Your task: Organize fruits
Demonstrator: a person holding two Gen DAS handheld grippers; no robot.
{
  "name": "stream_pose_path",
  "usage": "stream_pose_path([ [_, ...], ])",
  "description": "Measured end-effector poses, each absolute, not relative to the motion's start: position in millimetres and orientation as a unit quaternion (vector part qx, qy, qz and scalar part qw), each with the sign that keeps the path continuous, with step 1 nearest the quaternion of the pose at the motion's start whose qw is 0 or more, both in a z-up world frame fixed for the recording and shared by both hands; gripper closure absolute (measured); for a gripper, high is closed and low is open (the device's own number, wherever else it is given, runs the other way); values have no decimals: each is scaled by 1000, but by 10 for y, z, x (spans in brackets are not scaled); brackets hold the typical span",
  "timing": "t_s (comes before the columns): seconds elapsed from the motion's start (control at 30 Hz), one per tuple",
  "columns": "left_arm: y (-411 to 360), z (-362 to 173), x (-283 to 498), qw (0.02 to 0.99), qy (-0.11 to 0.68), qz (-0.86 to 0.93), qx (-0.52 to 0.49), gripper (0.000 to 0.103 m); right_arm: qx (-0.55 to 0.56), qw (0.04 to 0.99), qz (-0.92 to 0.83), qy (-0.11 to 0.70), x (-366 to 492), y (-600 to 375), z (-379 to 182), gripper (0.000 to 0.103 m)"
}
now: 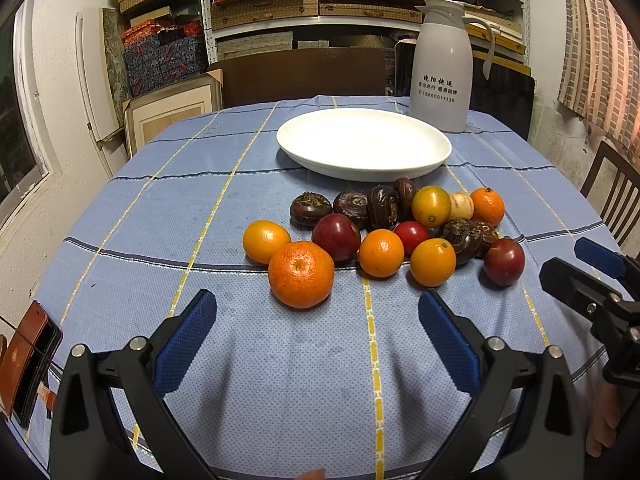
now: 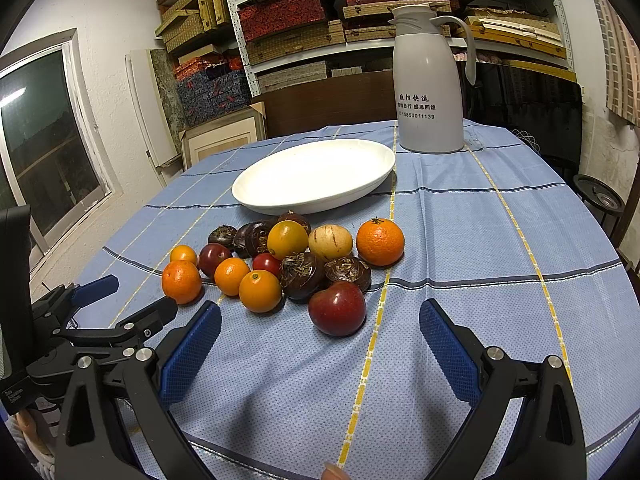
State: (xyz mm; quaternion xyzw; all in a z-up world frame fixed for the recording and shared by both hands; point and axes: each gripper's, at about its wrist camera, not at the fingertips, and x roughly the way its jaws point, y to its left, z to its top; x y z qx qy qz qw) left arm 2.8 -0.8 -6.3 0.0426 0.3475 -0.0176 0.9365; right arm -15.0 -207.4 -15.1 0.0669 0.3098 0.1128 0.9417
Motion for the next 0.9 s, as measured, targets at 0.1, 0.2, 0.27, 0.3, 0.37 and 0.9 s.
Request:
stream_pose_path([
  [0.1,-8,-64,29,936,348,-18,43,4,67,942,113,310,-151,-2075,-146,3],
  [0.2,-8,-64,29,936,348,-18,42,4,67,942,113,310,-152,-2076,-145,3],
  [0.27,-9,-65,29,936,348,-18,43,4,67,942,113,310,-153,-2077,-144,3],
  [0.3,-7,-69,28,936,348,-18,43,4,67,942,113,310,-154,-2078,-144,3],
  [0.37,-7,-71,27,936,348,-18,43,4,67,942,113,310,-154,-2078,-143,3],
  [0.9,-13,-82,26,935,351,-18,42,4,67,942,113,310,-159,-2082,-142,3],
])
